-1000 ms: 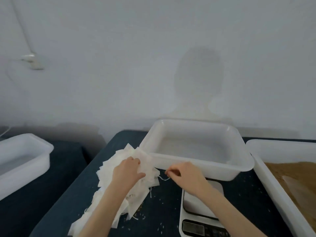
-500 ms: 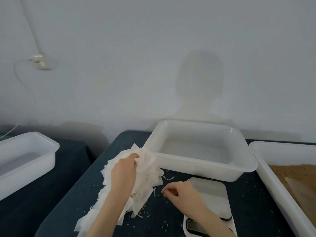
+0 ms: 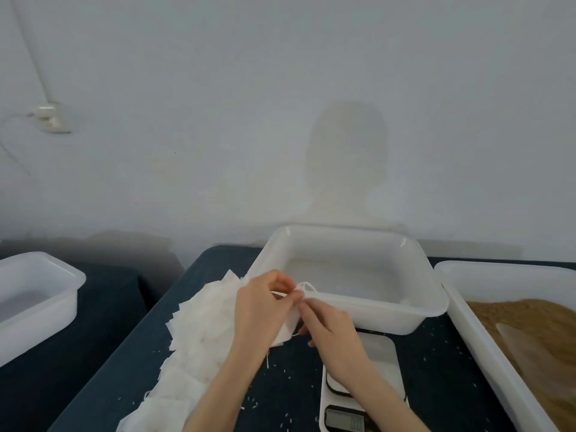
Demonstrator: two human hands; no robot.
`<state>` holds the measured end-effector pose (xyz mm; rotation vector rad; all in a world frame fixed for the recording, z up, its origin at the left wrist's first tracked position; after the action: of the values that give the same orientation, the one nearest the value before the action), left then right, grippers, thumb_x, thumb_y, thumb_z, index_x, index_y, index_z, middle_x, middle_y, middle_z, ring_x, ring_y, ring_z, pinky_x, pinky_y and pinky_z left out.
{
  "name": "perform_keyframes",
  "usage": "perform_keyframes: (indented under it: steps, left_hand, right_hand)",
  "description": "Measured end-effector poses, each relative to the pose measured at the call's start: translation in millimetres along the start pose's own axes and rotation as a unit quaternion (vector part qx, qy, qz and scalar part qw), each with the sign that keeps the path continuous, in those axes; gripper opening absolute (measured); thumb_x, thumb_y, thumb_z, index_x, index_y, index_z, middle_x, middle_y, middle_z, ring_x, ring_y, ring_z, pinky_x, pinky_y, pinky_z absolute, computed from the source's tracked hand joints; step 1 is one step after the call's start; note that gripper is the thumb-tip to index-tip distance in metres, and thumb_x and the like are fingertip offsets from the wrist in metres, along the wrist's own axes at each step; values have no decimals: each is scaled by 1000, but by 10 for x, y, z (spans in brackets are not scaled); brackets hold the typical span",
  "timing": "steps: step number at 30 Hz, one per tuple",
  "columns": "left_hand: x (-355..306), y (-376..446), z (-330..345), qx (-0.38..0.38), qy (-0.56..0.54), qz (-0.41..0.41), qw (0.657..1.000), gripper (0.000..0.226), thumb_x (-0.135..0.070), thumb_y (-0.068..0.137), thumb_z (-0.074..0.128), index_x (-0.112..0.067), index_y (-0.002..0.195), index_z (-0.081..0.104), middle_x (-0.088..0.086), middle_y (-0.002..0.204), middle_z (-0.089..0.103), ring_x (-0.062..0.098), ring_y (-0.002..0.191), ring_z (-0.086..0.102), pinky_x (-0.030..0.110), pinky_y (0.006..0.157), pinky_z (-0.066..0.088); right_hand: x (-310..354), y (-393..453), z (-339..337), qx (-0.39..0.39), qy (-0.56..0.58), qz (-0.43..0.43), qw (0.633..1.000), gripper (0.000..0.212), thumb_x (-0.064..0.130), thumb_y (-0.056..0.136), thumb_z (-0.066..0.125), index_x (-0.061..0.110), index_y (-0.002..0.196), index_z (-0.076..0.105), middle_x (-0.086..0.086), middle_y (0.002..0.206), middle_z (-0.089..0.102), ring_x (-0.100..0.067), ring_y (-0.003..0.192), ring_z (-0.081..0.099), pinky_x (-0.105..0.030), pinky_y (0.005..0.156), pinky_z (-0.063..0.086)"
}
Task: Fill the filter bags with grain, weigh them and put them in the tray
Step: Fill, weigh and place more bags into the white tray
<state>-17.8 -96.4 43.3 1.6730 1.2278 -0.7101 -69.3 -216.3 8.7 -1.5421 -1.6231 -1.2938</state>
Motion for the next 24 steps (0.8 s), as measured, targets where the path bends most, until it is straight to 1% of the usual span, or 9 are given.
perform_keyframes:
  steps: [3,7,8,11,14,17,19,21,24]
  left_hand:
    - [-41,-8,338,50,-82,-39,995,10,-21,78,76,-23,71,69,-12,71,71,2,69,66,26,76,54]
    - [-69,-53,682,139,-221,-122,958,11,-14,83,72,-14,72,71,3,73,71,18,77,67,39,87,56]
    - [-75,-59,748,152,-252,-147,944,11,-12,83,72,-12,72,70,6,72,69,20,76,64,38,86,55]
    - [-105,-74,881,190,-311,-215,906,9,-14,84,71,-8,78,69,7,71,67,16,71,63,27,72,54]
    - [-132,-98,971,216,-347,-247,879,8,-11,86,68,-3,87,68,11,81,70,19,77,67,24,69,53]
    - [-153,-128,1043,202,-348,-245,882,7,-9,86,68,-3,84,69,13,81,70,19,75,67,24,69,55]
    - [-145,-145,1081,201,-312,-216,903,8,-12,87,68,-5,84,70,10,79,71,16,73,68,23,68,54]
    - [-138,-165,1118,207,-280,-189,918,4,-11,86,69,-7,85,70,7,80,72,14,73,69,19,65,53]
    - [-134,-182,1152,202,-262,-168,929,4,-7,84,70,-11,86,69,2,79,71,9,74,68,15,64,51]
  right_hand:
    - [-74,-21,-206,-20,-5,17,1000,30,46,96,45,27,89,67,-5,74,64,-21,69,58,-45,70,51]
    - [-198,-50,-544,3,-22,47,999,38,58,87,46,27,90,68,-1,79,68,-10,68,61,-32,67,53]
    - [-231,-54,-621,7,-23,54,998,34,54,89,48,26,88,69,0,79,69,-8,67,61,-29,65,53]
    - [-336,-67,-806,9,-45,73,996,23,32,96,55,20,88,73,2,77,71,-2,65,63,-19,60,51]
    - [-416,-100,-917,0,-58,99,993,20,16,95,55,11,87,73,0,76,71,-1,61,63,-16,56,49]
    - [-442,-155,-966,-15,-81,104,991,23,16,96,54,20,82,72,8,73,70,-4,64,66,-21,63,52]
    - [-460,-181,-987,-45,-111,100,988,20,27,97,55,25,89,73,11,77,72,-5,68,67,-24,68,54]
    - [-450,-207,-990,-61,-87,109,988,21,40,95,55,30,88,73,9,78,72,-9,70,68,-29,70,54]
    - [-451,-208,-992,-43,-100,114,988,24,40,91,61,21,86,73,3,74,71,-16,72,67,-33,69,54]
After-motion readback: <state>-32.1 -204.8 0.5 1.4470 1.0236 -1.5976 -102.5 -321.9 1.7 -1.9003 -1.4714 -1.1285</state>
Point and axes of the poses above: each hand's wrist, its own y-axis towards the middle knuckle, its own z-axis out of the palm, x = y × z, the point moved 1 cm from there along y, towards the middle knuckle
